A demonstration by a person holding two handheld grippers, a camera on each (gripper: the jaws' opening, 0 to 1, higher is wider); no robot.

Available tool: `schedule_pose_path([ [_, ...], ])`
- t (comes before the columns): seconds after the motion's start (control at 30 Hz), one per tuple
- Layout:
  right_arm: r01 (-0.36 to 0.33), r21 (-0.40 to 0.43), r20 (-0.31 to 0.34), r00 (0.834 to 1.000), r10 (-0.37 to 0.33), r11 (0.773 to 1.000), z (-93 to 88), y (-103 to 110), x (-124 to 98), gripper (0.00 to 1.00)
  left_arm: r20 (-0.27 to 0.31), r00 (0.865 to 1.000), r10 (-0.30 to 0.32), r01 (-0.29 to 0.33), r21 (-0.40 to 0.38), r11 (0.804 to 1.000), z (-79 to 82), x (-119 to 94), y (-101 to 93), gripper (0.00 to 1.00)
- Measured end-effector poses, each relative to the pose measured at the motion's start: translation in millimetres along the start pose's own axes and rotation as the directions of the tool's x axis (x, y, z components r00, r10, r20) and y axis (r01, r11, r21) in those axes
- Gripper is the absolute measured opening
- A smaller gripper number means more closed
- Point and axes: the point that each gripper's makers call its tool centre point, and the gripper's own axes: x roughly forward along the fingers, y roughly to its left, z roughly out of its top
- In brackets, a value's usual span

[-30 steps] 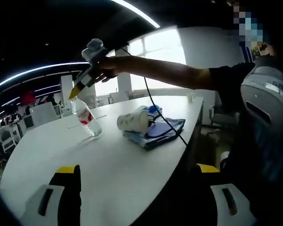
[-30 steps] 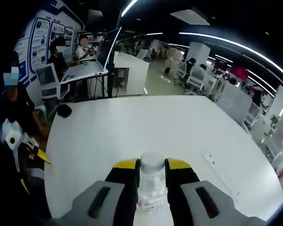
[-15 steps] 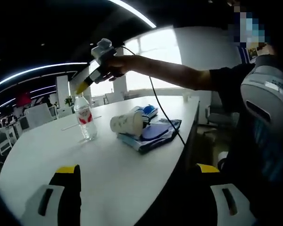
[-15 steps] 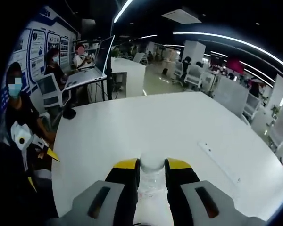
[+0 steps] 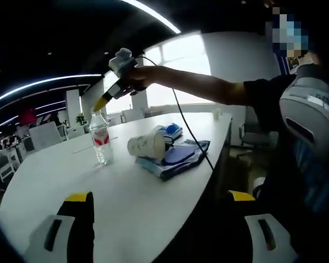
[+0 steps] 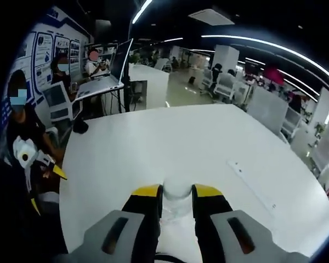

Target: Arrange the tabletop items into an orderly group along one side of the table until the central work area is clear of visible clutter.

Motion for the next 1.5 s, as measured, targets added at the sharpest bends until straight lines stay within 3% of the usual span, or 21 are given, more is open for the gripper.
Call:
schedule_pose_path([
  [0.3, -0.002, -0.021, -0.021, 1.0, 0.002, 1.0, -3.9, -2, -3, 0.19, 0.006, 1.0, 0.009, -0.009, -0.001, 1.0, 0.5, -3, 2.9, 1.0],
  [0.43, -0.02, -0.009, -0.001, 1.0, 0.02, 1.0, -7.1, -6, -3, 0.18, -0.004, 1.0, 0.004, -0.004, -0.005, 1.0, -3.6, 0, 1.2, 1.0],
  [0.63, -0.042, 0.02, 0.039, 0.998, 0.041, 0.999, -9.2, -6, -4, 0.15, -0.009, 1.0, 0.004, -0.004, -0.004, 1.0, -4.4, 0, 1.3, 1.0],
  [0.73, -0.09, 0.049, 0.083, 0.993, 0.085, 0.995, -10.7, -5, -10, 0.14, -0.004, 1.0, 0.009, -0.009, -0.003, 1.0, -2.4, -2, 2.8, 1.0],
  [1.03, -0.104, 0.031, 0.179, 0.979, 0.097, 0.994, -15.6, -30, -9, 0.16, -0.008, 1.0, 0.014, -0.014, 0.0, 1.0, -1.4, -2, 5.1, 1.0],
  [1.17, -0.155, 0.032, 0.253, 0.957, 0.143, 0.987, -15.0, -32, -10, 0.25, -0.01, 1.0, 0.021, -0.021, 0.003, 1.0, -0.4, -2, 6.5, 1.0],
  [1.23, -0.16, -0.011, 0.285, 0.946, 0.156, 0.987, -16.4, -31, -9, 0.29, -0.013, 1.0, 0.023, -0.023, 0.002, 1.0, -0.5, -1, 6.6, 1.0],
  [1.3, -0.219, 0.002, 0.286, 0.935, 0.209, 0.976, -20.2, -25, -5, 0.36, -0.02, 0.999, 0.026, -0.026, 0.004, 1.0, -0.9, -1, 7.2, 1.0],
  [1.5, -0.254, -0.058, 0.255, 0.931, 0.26, 0.965, -34.4, -9, 15, 0.45, -0.025, 0.999, 0.03, -0.03, 0.004, 1.0, -0.2, 0, 7.6, 1.0],
])
